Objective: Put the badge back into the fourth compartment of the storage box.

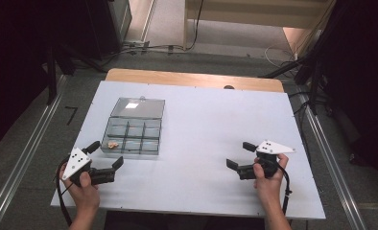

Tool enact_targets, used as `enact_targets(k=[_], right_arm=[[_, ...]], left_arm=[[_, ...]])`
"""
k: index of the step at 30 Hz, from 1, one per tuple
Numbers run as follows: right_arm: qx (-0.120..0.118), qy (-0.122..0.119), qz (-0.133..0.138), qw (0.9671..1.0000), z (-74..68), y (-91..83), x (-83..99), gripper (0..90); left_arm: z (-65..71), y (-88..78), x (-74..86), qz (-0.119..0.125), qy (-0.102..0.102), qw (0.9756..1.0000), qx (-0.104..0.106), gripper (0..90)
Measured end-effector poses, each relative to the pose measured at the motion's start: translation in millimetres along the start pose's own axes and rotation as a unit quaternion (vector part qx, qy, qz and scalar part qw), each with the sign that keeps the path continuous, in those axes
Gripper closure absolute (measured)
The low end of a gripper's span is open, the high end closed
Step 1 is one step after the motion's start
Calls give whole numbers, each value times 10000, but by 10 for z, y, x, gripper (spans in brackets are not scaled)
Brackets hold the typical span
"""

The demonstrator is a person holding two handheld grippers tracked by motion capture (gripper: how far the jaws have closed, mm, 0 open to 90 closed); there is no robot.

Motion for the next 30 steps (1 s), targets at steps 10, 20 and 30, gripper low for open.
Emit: enact_targets(k=[10,20,30], right_arm=[[421,228,127,9988,210,-445,203,0],[829,241,187,9961,419,-885,407,0],[1069,348,426,9927,530,-1119,438,0]], left_arm=[[5,-1,2,0,4,10000,11,0],[2,-1,1,-2,-1,10000,16,0],[4,-2,0,4,-13,10000,31,0]])
Point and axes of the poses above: each handheld gripper's, and its own axes: y roughly forward along the jaws, x roughly out of its underside, z roughly to its right, the point moved 7 cm from there along y, roughly forward along the jaws, and after that the axes turned 6 degrees about -x, right-handed, at the moved point
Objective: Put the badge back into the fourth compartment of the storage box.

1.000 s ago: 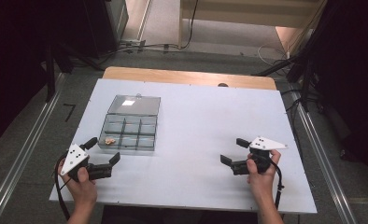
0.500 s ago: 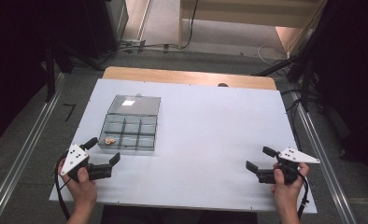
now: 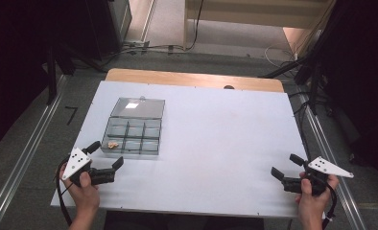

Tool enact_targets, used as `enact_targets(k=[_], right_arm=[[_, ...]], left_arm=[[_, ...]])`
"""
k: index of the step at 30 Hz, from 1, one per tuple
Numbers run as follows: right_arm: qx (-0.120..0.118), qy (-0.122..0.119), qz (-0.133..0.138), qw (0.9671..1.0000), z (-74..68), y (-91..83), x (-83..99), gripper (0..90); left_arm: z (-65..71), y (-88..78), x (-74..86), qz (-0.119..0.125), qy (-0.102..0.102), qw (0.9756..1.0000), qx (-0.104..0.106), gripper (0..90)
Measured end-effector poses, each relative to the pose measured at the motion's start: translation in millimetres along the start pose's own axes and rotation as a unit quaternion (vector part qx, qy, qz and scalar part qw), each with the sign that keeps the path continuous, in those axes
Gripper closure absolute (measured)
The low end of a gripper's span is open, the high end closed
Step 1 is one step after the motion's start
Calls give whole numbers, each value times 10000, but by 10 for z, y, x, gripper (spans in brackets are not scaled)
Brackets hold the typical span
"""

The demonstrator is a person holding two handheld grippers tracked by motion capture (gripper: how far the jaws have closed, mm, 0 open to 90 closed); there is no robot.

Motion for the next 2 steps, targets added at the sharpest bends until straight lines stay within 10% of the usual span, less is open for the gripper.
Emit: enact_targets(k=[2], right_arm=[[-9,-3,-47,10000,2,21,14,0]], left_arm=[[0,-1,-1,9,-12,10000,1,0]])
Point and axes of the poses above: each handheld gripper's, and its own axes: y roughly forward along the jaws, x roughly out of its underside, z roughly to its right, the point moved 7 cm from there along y, roughly forward along the jaws, and after that the axes turned 6 degrees about -x, right-handed, at the moved point
